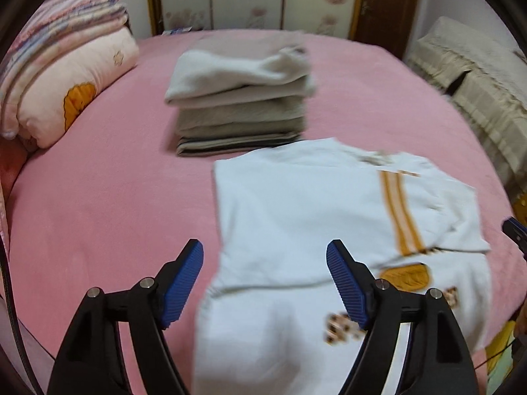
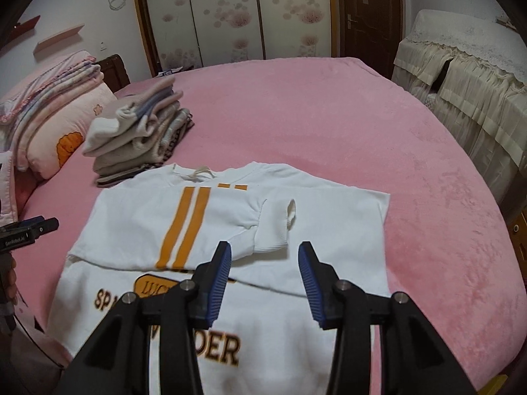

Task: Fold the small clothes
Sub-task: 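Move both tools back toward the shirt hem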

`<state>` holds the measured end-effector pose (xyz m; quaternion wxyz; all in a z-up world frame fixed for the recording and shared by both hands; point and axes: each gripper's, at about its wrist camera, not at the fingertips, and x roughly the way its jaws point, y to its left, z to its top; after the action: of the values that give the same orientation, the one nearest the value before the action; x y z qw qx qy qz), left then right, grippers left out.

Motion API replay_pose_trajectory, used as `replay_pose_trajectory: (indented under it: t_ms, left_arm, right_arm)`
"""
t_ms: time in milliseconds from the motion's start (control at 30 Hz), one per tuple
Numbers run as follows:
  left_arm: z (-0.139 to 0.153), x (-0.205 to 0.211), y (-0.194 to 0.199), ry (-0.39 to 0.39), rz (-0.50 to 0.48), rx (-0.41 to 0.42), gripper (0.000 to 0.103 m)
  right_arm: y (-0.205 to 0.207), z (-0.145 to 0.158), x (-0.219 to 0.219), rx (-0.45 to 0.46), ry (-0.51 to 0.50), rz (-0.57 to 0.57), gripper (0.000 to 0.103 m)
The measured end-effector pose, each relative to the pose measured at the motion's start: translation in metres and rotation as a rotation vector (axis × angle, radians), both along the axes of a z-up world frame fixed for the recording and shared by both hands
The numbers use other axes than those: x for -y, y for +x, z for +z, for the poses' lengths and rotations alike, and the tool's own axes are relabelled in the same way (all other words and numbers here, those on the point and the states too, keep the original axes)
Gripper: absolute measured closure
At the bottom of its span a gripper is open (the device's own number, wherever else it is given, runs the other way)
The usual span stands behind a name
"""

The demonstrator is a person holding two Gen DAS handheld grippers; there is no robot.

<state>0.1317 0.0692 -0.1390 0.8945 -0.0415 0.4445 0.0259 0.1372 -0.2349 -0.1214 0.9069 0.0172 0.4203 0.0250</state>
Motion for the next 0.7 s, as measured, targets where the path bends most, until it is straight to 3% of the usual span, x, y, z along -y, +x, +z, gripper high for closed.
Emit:
replay_pose_trajectory:
  t_ms: [133, 367, 700]
  left_arm:
    - [0.034, 0.028, -0.033, 0.035, -0.040, 0.078, 0.016]
    - [0.082, 0.058, -0.078, 0.067, -0.073, 0.207, 0.004]
    - [0.093, 0.064, -0.127, 0.027, -0.039, 0.262, 0.004]
  right_arm:
    - [-0.024, 0.029, -0.002, 0.042, 0.014, -0.003, 0.060]
    - [-0.065, 0.063, 0.000, 0.086, 0.031, -0.020, 0.050]
    - [-0.108, 0.066, 0.011, 0.082, 0.057, -0.031, 0.049]
